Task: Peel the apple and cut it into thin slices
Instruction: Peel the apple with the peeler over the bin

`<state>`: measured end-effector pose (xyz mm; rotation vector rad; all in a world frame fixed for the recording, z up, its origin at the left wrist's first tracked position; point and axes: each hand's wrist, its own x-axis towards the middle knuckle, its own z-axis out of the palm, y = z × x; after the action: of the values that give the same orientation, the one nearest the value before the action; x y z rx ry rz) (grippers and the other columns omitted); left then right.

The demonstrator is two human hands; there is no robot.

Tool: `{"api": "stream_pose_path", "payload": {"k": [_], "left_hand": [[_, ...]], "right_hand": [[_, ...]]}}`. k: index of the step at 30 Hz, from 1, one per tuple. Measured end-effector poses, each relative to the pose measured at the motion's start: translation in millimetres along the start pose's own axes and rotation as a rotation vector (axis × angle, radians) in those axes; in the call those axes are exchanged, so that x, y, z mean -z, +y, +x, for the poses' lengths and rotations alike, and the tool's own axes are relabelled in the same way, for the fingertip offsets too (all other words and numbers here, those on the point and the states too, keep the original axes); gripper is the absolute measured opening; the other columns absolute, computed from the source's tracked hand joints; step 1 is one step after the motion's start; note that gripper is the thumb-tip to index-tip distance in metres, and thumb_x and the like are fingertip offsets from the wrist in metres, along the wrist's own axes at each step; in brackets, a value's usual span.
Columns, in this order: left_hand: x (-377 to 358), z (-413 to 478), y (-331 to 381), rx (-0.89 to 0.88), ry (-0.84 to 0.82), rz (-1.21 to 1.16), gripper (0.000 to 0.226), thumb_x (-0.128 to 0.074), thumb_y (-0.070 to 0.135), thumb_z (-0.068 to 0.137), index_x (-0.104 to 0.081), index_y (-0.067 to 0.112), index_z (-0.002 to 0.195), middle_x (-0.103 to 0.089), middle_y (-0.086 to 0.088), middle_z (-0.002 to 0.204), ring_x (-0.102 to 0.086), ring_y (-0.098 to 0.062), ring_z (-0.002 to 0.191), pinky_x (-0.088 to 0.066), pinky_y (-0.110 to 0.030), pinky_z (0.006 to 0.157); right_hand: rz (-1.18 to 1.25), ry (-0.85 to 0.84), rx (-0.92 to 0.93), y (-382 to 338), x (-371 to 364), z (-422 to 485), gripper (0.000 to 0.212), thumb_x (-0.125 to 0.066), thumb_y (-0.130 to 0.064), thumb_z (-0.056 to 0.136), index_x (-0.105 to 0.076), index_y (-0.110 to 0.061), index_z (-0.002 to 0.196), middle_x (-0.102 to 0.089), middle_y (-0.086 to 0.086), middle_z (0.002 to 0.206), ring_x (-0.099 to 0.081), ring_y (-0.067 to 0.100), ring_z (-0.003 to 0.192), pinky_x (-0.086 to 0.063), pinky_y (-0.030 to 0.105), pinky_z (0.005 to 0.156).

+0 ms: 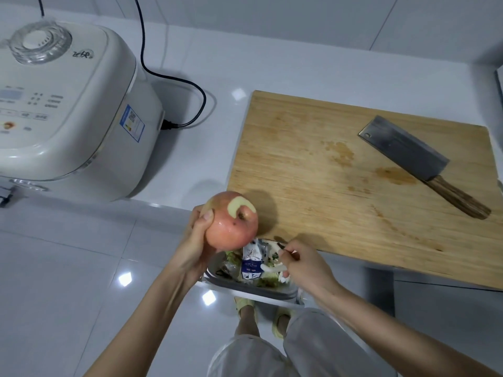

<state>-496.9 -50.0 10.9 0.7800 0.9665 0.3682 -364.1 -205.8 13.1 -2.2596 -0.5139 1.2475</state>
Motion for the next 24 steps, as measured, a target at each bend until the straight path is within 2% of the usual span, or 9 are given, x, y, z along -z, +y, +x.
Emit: {"api": "stream_pose_path", "payload": {"k": [3, 6, 9, 13, 16, 19, 22, 24], "left_hand": [[4.2, -5.5, -4.2, 0.031, 0.000, 0.034, 0.111, -0.085, 0.066, 0.029, -0.050, 0.018, 0.122, -0.060, -0.015, 0.120, -0.067, -0.025, 0.098, -0.057, -0.034, 0.065], [7.0, -12.0, -8.4, 0.012, -0.015, 0.076, 0.100, -0.086, 0.064, 0.026, -0.052, 0.022, 0.110, -0.062, -0.011, 0.114, -0.069, -0.020, 0.088, -0.057, -0.034, 0.060], [8.2, -16.8, -11.8, -0.022, -0.015, 0.102, 0.099, -0.087, 0.060, 0.028, -0.051, 0.020, 0.112, -0.057, -0.014, 0.119, -0.069, -0.019, 0.084, -0.054, -0.032, 0.056], [7.7, -21.4, -15.9, -0.070, -0.026, 0.111, 0.082, -0.083, 0.041, 0.045, -0.048, 0.020, 0.115, -0.052, -0.018, 0.124, -0.069, -0.019, 0.084, -0.054, -0.028, 0.057], [7.1, -24.0, -17.0, -0.119, -0.005, 0.120, 0.093, -0.089, 0.052, 0.035, -0.049, 0.021, 0.113, -0.053, -0.015, 0.119, -0.070, -0.016, 0.082, -0.054, -0.026, 0.055], [6.0, -24.9, -18.4, -0.125, 0.020, 0.109, 0.092, -0.088, 0.053, 0.037, -0.049, 0.019, 0.113, -0.054, -0.013, 0.117, -0.069, -0.014, 0.080, -0.054, -0.025, 0.054], [7.5, -22.8, -20.6, -0.095, 0.063, 0.071, 0.104, -0.085, 0.063, 0.031, -0.049, 0.016, 0.115, -0.057, -0.015, 0.116, -0.069, -0.015, 0.078, -0.053, -0.027, 0.053], [9.9, -20.5, -17.4, -0.108, 0.077, 0.095, 0.104, -0.084, 0.066, 0.028, -0.050, 0.018, 0.114, -0.058, -0.013, 0.114, -0.068, -0.012, 0.078, -0.053, -0.026, 0.054]], "right_hand": [[0.101, 0.010, 0.015, -5.6, 9.2, -2.7, 0.022, -0.050, -0.029, 0.094, -0.054, -0.024, 0.074, -0.060, -0.004, 0.064, -0.065, 0.023, 0.071, -0.038, 0.032, 0.059], [0.168, 0.033, 0.090, -18.5, 11.6, -9.9, 0.022, -0.051, -0.028, 0.094, -0.054, -0.022, 0.073, -0.059, -0.002, 0.058, -0.052, 0.016, 0.057, -0.036, 0.031, 0.056], [0.050, 0.140, 0.263, -34.7, 5.4, -14.7, 0.021, -0.051, -0.026, 0.094, -0.054, -0.019, 0.074, -0.059, 0.003, 0.060, -0.055, 0.020, 0.055, -0.038, 0.032, 0.053], [-0.124, 0.242, 0.384, -46.2, -7.7, -18.1, 0.020, -0.047, -0.026, 0.094, -0.051, -0.016, 0.077, -0.046, -0.004, 0.052, -0.043, 0.011, 0.049, -0.031, 0.029, 0.049], [-0.145, 0.268, 0.428, -45.8, -11.6, -18.8, 0.019, -0.047, -0.023, 0.094, -0.051, -0.014, 0.078, -0.049, -0.001, 0.054, -0.047, 0.017, 0.050, -0.033, 0.032, 0.051], [-0.171, 0.270, 0.468, -46.5, -11.9, -19.5, 0.019, -0.046, -0.022, 0.095, -0.050, -0.012, 0.078, -0.052, 0.003, 0.055, -0.050, 0.023, 0.053, -0.036, 0.035, 0.052], [-0.250, 0.269, 0.523, -44.2, -11.2, -20.9, 0.020, -0.047, -0.019, 0.094, -0.047, -0.013, 0.075, -0.043, -0.003, 0.050, -0.048, 0.024, 0.051, -0.035, 0.036, 0.051], [-0.301, 0.263, 0.548, -42.0, -8.9, -20.2, 0.020, -0.050, -0.016, 0.092, -0.046, -0.014, 0.073, -0.036, -0.008, 0.047, -0.046, 0.023, 0.048, -0.032, 0.034, 0.050]]}}
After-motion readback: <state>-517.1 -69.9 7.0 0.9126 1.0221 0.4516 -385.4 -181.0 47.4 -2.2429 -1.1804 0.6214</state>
